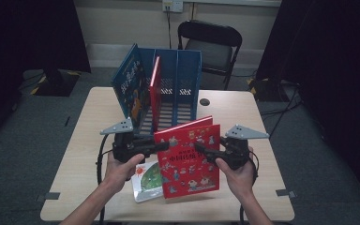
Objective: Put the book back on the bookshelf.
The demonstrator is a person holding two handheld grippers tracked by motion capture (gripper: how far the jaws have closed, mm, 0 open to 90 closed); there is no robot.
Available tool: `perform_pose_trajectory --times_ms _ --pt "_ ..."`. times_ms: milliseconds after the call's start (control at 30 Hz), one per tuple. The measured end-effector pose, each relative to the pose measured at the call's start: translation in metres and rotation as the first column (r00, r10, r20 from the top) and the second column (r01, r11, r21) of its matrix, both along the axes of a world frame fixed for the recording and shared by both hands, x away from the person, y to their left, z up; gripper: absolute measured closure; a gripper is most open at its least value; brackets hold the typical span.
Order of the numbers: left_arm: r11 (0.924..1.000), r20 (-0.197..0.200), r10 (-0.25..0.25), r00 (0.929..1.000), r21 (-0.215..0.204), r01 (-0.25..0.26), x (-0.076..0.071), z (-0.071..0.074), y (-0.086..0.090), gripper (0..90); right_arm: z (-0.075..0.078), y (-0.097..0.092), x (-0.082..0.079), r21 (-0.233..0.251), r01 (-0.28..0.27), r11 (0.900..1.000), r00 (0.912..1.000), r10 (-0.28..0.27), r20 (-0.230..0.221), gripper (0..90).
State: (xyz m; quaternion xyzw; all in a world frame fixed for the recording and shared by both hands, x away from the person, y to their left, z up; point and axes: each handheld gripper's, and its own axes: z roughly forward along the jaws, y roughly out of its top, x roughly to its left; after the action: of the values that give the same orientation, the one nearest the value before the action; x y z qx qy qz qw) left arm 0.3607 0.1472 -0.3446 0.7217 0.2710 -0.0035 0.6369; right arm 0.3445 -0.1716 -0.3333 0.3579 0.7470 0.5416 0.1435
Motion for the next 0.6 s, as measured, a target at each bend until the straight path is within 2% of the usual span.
perform_pose_trajectory --times_ms 167,267,433,500,600 --pt "0.9993 0.037 0.035 0.9987 0.009 -0.035 0.006 0.012 0.005 73.4 0.011 0.004 0.009 0.011 -0.008 0.9999 0.9997 0.008 0.022 41.2" --pt "0.9977 0.033 0.065 0.9973 0.017 -0.066 0.014 0.013 0.007 72.5 0.012 0.010 0.019 -0.001 0.002 1.0000 0.9995 -0.002 0.033 39.8" --pt "0.9945 0.074 0.095 0.9927 0.036 -0.098 0.021 0.019 0.015 71.7 0.015 0.019 0.035 0.011 -0.002 0.9999 0.9993 0.002 0.037 39.0" --pt "0.9936 0.092 0.099 0.9909 0.045 -0.103 0.020 0.017 0.019 71.7 0.014 0.023 0.040 0.015 -0.023 0.9996 0.9991 0.022 0.036 38.9" --pt "0.9904 0.101 0.121 0.9876 0.055 -0.127 0.018 0.008 0.025 70.9 0.006 0.031 0.042 0.001 -0.034 0.9994 0.9991 0.034 0.027 38.4"
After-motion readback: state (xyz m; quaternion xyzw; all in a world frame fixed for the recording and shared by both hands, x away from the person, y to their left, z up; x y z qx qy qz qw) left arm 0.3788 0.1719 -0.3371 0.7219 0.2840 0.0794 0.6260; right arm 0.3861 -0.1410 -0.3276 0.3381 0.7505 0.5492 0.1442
